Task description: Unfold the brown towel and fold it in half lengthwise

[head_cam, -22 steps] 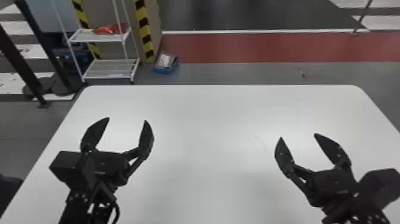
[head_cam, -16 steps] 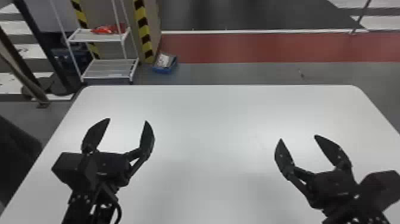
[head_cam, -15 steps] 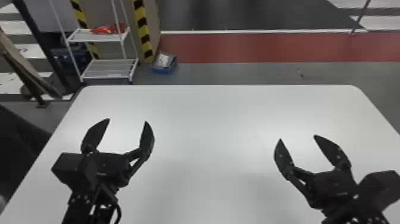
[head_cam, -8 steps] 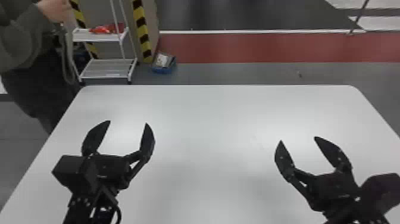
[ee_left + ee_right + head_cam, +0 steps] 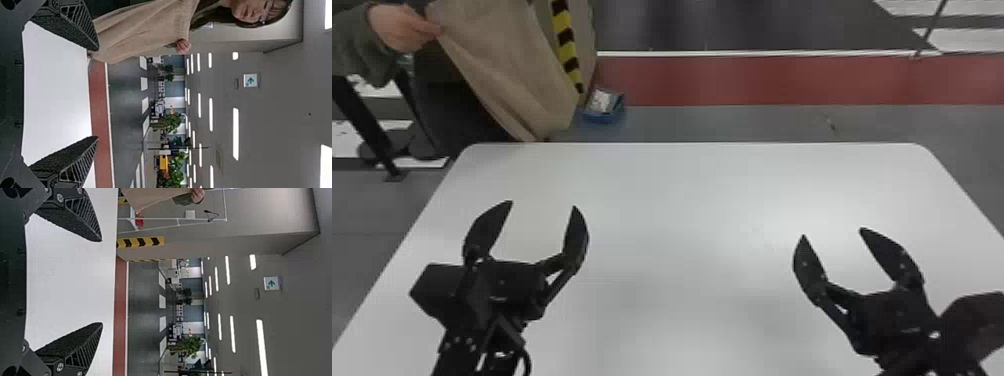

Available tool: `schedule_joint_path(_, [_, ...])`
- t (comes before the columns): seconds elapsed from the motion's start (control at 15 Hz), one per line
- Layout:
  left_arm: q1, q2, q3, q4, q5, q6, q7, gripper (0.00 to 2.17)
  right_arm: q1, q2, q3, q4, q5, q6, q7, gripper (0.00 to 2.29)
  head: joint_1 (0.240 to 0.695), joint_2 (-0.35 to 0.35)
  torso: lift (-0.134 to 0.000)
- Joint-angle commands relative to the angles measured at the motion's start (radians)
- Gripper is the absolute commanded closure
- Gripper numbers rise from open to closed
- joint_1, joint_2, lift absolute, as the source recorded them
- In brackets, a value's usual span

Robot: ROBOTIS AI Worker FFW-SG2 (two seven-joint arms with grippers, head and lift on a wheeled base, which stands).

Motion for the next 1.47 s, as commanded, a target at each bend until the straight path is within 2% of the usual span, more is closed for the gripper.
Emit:
schedule_joint_path(0.0, [0.004, 0.000, 0.000, -0.007, -0.002, 0.000, 0.000, 0.09, 0.006, -0.001, -0.002, -0.009, 0.000, 0.000, 0.000, 0.13, 0.695, 0.025, -0.125])
schedule_joint_path(1.4, [0.013, 0.000, -0.003, -0.005, -0.008, -0.006, 0.000, 0.09, 0.019, 0.001, -0.005, -0.010, -0.006, -0.003, 0.002, 0.13, 0.695, 0.019, -0.125])
